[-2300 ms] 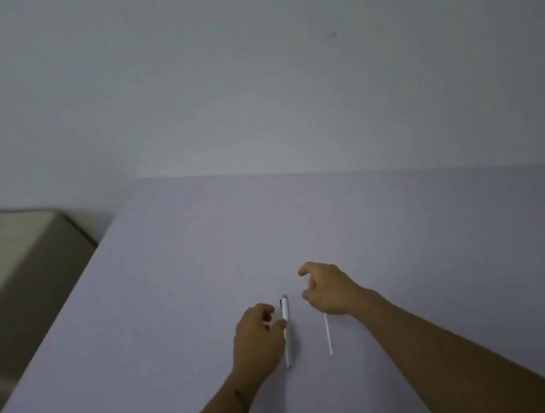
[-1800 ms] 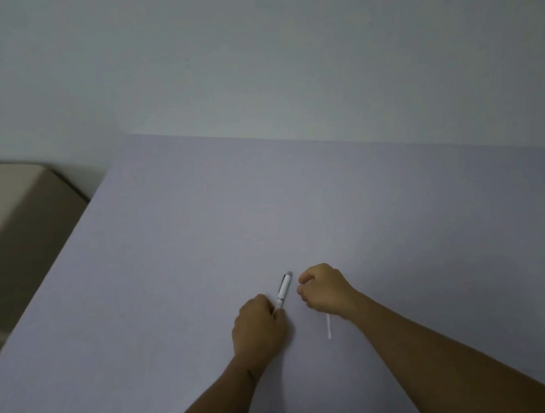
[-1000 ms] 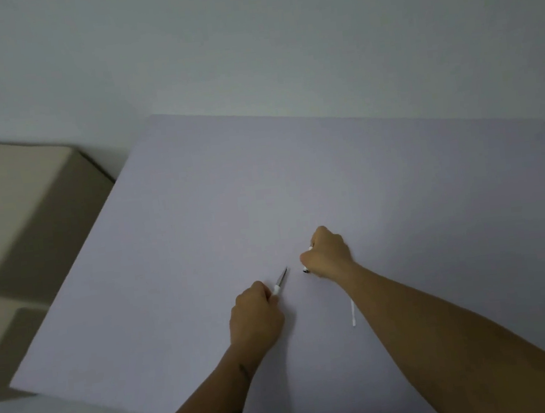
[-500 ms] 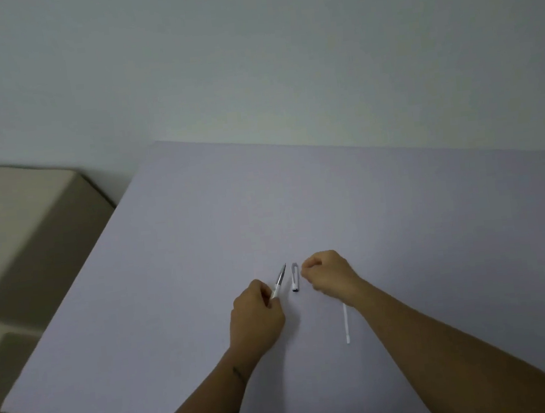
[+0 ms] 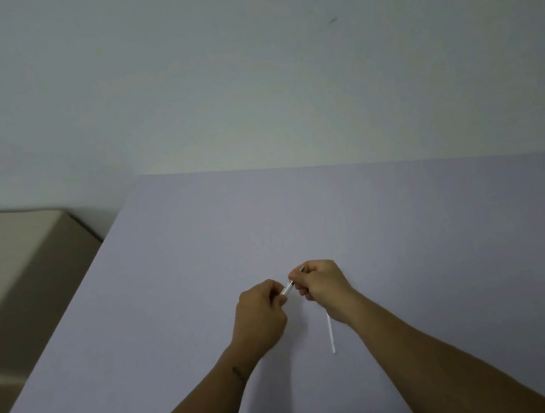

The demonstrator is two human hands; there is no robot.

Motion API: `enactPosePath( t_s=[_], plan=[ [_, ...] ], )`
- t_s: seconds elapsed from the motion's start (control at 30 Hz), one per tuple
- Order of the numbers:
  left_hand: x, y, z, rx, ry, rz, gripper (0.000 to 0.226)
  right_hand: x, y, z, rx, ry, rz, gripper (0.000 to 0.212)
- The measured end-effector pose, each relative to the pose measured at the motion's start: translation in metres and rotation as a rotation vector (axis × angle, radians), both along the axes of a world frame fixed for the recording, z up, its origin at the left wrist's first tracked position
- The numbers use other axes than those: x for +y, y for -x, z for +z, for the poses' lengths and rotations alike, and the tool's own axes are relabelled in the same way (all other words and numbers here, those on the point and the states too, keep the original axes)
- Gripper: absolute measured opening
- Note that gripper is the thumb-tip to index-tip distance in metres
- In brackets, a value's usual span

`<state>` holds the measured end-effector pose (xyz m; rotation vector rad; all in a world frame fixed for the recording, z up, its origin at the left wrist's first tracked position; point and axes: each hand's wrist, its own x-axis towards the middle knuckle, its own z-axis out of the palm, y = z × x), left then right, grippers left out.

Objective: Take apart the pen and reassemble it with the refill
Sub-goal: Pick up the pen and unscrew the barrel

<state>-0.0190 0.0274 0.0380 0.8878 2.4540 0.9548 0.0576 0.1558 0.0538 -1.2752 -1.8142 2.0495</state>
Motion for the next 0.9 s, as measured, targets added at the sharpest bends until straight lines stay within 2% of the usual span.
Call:
enactPosePath(
  t_s=[0.2,0.27,0.47,0.7,0.9],
  plan=[
    [-0.005,-0.003,0.002,-0.092,0.016,0.001,0.024,0.002,-0.01,0.002,0.078,0.33,-0.039,0.018],
    [-0.006,-0.006,0.003,-0.104,0.008,0.019,0.027,-0.001,-0.012,0.003,0.072,0.403,-0.059,0.011],
    [-0.002,-0.008,0.015,-0.171,-0.019,0.065,0.023,-0.002,-0.011,0.002,0.01,0.261,-0.106,0.012],
    [0.003,-0.008,0.026,-0.297,-0.065,0.095,0.013,0.002,-0.01,0.011,0.076,0.294,-0.055,0.015],
    [0.003,-0.012,0.03,-0.34,-0.083,0.1,0.012,0.0,-0.007,0.012,0.085,0.225,-0.065,0.013]
  ],
)
